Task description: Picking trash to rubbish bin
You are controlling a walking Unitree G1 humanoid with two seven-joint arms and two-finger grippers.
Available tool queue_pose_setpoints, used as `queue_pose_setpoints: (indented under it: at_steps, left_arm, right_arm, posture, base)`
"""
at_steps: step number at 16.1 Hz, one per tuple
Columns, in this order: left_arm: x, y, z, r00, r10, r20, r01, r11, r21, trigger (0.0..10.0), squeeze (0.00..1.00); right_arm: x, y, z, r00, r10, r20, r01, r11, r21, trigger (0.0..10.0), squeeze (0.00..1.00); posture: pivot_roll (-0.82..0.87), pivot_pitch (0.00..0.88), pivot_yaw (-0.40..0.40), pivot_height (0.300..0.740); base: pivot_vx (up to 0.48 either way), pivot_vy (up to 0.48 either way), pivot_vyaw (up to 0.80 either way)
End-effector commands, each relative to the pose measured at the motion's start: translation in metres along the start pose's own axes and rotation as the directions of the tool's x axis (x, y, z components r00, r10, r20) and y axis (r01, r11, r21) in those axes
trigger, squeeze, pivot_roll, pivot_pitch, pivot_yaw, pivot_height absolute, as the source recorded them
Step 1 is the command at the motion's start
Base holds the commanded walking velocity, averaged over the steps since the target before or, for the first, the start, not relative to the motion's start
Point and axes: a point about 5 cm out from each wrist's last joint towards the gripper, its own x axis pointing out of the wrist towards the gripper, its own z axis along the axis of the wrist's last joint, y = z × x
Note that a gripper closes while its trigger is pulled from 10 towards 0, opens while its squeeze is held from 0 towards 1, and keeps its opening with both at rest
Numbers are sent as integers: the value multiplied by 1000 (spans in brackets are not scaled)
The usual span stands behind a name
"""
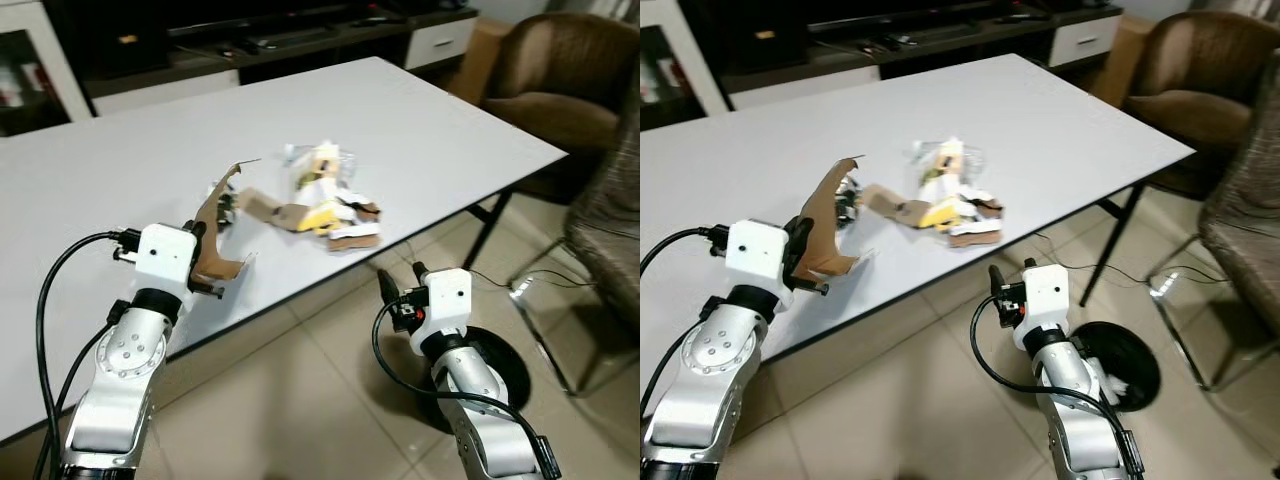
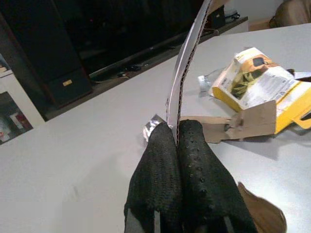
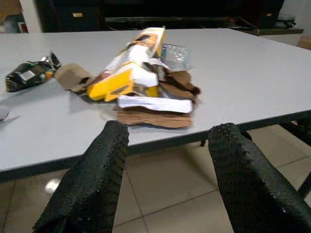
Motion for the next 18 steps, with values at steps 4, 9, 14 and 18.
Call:
queue_pose_setpoints:
  at_steps: [4, 9, 14, 18]
  left_arm:
    - [2, -8, -5, 999, -33, -27, 33, 999, -1, 10000, 0]
    - [1, -9, -6, 999, -31, -32, 31, 1000, 3, 10000, 0]
    - [-3, -10, -9, 998, -38, -43, 39, 999, 8, 10000, 0]
    - [-3, -10, -10, 998, -34, -47, 34, 999, -1, 10000, 0]
  right_arm:
    - [-7, -5, -3, 999, -28, -20, 28, 1000, -7, 10000, 0]
    - [-4, -5, 0, 1000, -13, -17, 13, 1000, -21, 10000, 0]
    - [-4, -5, -2, 1000, -1, -32, 0, 999, -32, 10000, 0]
    - [-3, -5, -2, 999, 3, -34, -5, 999, -42, 10000, 0]
  posture:
    - [2, 0, 18, 740]
    - [10, 0, 5, 740]
    - [9, 0, -4, 740]
    - [5, 0, -4, 740]
  base:
    - [0, 448, 0]
    - [0, 455, 0]
    - [0, 451, 0]
    - [0, 443, 0]
